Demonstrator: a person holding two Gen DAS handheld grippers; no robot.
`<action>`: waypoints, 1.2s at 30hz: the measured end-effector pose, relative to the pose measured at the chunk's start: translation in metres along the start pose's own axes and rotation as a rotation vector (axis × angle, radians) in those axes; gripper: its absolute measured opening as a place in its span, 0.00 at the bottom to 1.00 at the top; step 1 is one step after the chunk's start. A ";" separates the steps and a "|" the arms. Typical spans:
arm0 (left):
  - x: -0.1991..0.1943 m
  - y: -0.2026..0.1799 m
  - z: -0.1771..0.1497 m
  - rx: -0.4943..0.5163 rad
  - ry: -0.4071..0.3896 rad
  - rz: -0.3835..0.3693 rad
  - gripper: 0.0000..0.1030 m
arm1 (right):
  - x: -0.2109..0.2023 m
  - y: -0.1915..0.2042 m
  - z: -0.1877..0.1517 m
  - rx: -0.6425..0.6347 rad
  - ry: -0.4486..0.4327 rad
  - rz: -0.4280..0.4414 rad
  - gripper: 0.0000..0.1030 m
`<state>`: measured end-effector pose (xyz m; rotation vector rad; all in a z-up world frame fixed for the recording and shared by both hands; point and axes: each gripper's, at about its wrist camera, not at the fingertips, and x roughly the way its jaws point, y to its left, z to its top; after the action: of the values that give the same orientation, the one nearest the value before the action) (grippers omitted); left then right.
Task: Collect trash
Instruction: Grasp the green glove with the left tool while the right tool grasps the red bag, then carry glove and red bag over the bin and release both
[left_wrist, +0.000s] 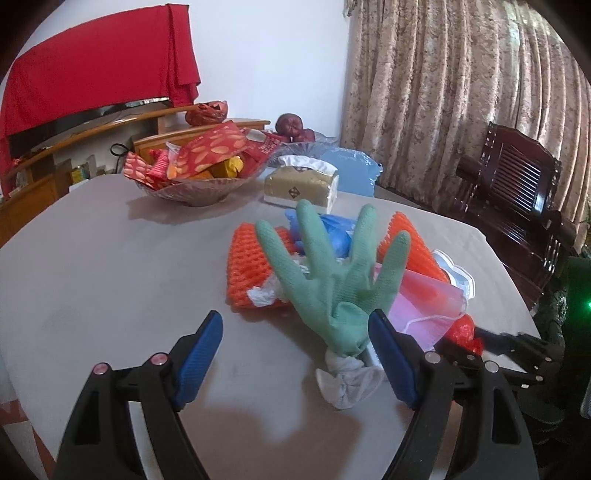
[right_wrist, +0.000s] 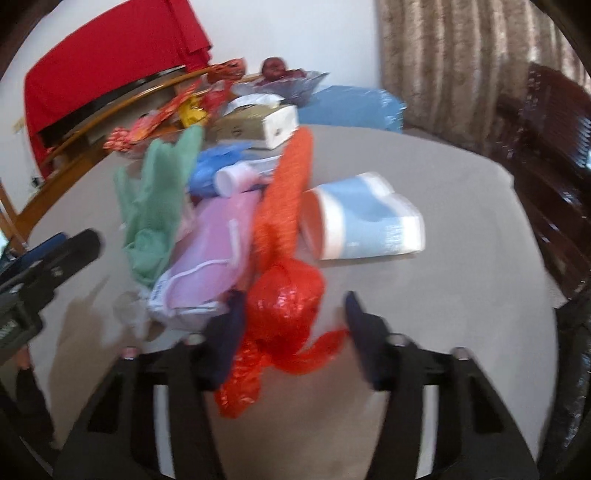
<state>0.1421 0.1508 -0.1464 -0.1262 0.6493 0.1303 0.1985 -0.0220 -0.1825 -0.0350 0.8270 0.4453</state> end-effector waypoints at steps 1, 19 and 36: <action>0.001 -0.001 0.000 0.001 0.001 -0.002 0.77 | -0.001 0.001 0.000 -0.002 -0.002 0.004 0.34; 0.046 -0.032 0.023 0.005 0.029 -0.023 0.78 | -0.049 -0.044 0.006 0.038 -0.100 -0.100 0.33; 0.004 -0.009 0.031 -0.083 -0.021 -0.090 0.17 | -0.070 -0.026 0.009 -0.006 -0.146 -0.080 0.33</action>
<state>0.1648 0.1473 -0.1237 -0.2337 0.6167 0.0721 0.1741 -0.0694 -0.1298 -0.0403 0.6783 0.3699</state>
